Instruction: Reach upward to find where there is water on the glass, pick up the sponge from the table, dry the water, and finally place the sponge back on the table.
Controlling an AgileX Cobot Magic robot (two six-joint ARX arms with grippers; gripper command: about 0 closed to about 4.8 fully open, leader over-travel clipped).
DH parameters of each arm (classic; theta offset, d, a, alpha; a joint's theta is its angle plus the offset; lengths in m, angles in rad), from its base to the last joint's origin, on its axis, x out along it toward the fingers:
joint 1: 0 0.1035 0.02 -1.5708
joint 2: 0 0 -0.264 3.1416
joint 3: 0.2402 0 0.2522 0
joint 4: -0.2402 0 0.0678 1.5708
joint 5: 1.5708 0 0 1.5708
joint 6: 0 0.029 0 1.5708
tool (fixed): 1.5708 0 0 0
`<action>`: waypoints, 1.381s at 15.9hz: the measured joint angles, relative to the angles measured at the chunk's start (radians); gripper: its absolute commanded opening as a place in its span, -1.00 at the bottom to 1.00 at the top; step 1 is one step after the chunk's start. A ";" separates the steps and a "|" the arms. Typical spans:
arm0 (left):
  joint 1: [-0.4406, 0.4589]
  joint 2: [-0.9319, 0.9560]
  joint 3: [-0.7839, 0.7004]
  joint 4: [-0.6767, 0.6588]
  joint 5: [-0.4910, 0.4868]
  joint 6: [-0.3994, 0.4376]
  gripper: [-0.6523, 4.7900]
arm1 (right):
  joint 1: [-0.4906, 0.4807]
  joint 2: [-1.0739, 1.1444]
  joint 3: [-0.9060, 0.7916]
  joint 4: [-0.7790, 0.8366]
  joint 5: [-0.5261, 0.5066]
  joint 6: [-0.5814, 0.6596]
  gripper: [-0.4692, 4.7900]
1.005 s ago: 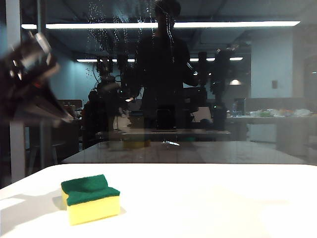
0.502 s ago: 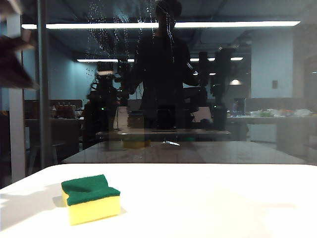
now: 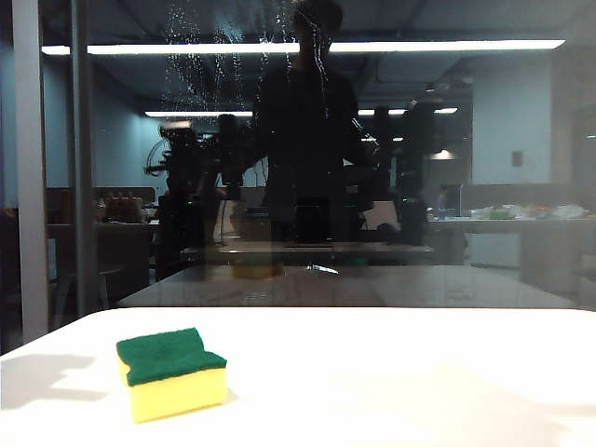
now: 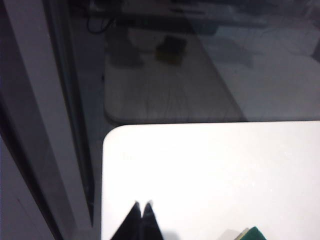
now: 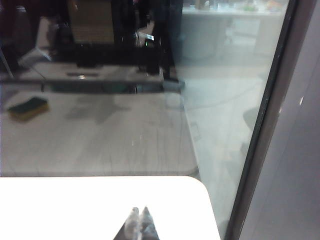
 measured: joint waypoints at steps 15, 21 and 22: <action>-0.001 -0.605 -0.117 -0.201 0.015 0.003 -0.78 | 0.001 -0.287 -0.259 0.037 -0.146 0.001 -0.84; -0.001 -0.619 -0.161 -0.207 0.024 0.003 -0.78 | 0.003 -0.287 -0.390 0.159 -0.150 0.003 -0.84; -0.001 -0.619 -0.167 -0.204 0.019 0.003 -0.78 | 0.003 -0.287 -0.408 0.176 -0.150 0.003 -0.84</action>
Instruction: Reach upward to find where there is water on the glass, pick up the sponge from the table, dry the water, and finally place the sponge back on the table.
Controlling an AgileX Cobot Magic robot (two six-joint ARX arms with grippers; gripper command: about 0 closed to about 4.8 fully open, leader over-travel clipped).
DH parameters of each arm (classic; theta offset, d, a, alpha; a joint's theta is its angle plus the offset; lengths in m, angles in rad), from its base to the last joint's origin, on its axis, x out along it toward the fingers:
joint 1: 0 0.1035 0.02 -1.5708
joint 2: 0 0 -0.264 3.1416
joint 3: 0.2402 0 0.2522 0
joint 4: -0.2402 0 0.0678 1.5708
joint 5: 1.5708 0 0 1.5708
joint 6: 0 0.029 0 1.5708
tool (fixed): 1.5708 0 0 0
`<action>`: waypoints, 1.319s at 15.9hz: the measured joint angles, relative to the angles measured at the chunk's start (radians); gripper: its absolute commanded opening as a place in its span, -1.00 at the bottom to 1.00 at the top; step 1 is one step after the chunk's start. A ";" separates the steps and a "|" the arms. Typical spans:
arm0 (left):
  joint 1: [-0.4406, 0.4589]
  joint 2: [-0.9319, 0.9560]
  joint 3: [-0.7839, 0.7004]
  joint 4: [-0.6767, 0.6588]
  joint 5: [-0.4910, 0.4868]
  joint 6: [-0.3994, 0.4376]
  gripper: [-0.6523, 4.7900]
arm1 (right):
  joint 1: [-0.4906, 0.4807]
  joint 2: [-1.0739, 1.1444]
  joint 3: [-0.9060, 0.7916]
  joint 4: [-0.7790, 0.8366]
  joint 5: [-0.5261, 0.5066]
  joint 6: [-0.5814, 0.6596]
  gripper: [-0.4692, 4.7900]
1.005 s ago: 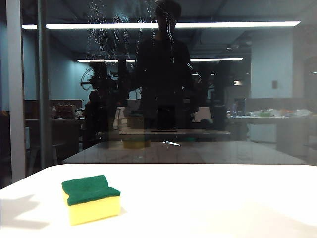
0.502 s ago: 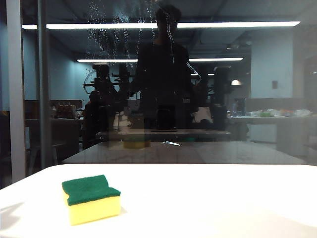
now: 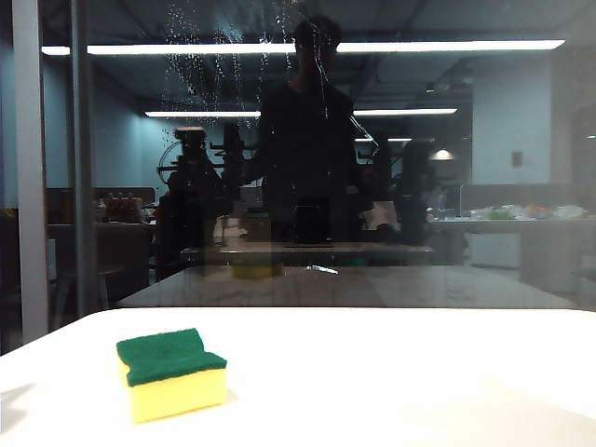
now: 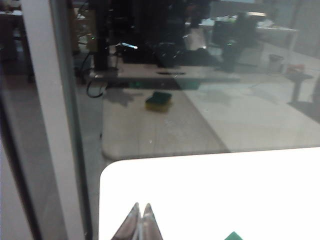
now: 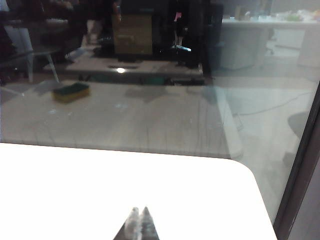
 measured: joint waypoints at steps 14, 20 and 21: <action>0.000 0.000 -0.207 0.336 -0.018 0.000 -0.78 | 0.002 0.000 -0.079 0.092 -0.049 -0.085 -0.84; 0.000 0.001 -0.233 0.327 -0.017 0.014 -0.78 | 0.002 0.000 -0.079 0.092 -0.049 -0.131 -0.84; 0.000 0.001 -0.233 0.327 -0.018 0.014 -0.78 | 0.002 0.000 -0.079 0.092 -0.049 -0.131 -0.84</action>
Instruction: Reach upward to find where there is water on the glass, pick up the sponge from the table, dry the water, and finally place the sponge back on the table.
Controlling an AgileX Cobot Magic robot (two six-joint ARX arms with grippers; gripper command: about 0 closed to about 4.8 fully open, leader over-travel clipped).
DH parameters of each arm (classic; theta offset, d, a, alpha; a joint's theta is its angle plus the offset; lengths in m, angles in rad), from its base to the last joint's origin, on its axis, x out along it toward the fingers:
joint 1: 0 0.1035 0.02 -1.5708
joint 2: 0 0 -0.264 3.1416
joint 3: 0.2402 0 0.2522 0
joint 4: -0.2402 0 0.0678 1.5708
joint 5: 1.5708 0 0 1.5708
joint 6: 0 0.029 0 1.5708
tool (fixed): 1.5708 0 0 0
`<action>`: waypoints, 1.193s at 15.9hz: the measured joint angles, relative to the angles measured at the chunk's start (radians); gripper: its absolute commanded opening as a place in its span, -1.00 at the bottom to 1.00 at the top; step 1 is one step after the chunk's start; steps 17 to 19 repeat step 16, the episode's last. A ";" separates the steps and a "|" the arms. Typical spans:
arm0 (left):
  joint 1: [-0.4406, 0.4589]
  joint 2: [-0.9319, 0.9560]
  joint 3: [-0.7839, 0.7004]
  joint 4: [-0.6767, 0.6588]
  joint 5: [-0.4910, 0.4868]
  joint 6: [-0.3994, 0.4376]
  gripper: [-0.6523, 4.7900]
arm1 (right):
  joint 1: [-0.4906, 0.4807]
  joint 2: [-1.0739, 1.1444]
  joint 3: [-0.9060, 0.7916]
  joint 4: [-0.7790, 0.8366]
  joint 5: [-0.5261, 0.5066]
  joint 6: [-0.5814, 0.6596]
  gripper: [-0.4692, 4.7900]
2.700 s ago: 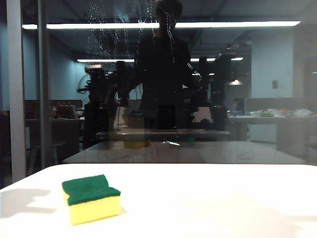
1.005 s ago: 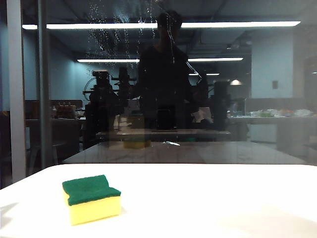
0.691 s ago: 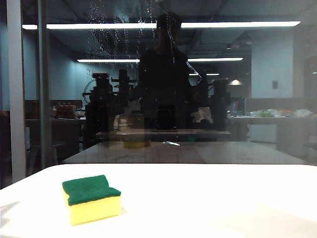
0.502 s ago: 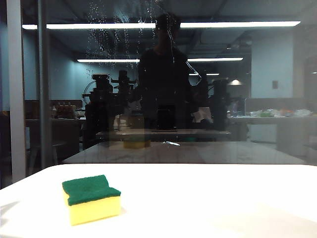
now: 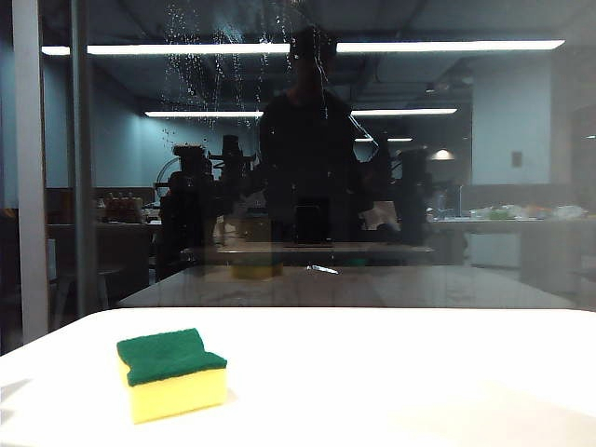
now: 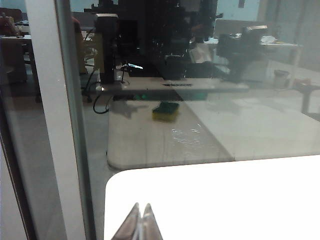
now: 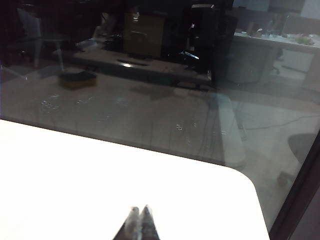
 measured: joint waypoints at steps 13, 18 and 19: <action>0.000 0.000 0.000 -0.018 0.000 0.000 -0.78 | 0.000 0.000 0.000 0.000 0.000 0.000 -0.84; 0.000 0.000 0.000 -0.018 0.000 0.000 -0.78 | 0.000 0.000 0.000 0.000 0.000 0.000 -0.84; 0.000 0.000 0.000 -0.018 0.000 0.000 -0.78 | 0.000 0.000 0.000 0.000 0.000 0.000 -0.84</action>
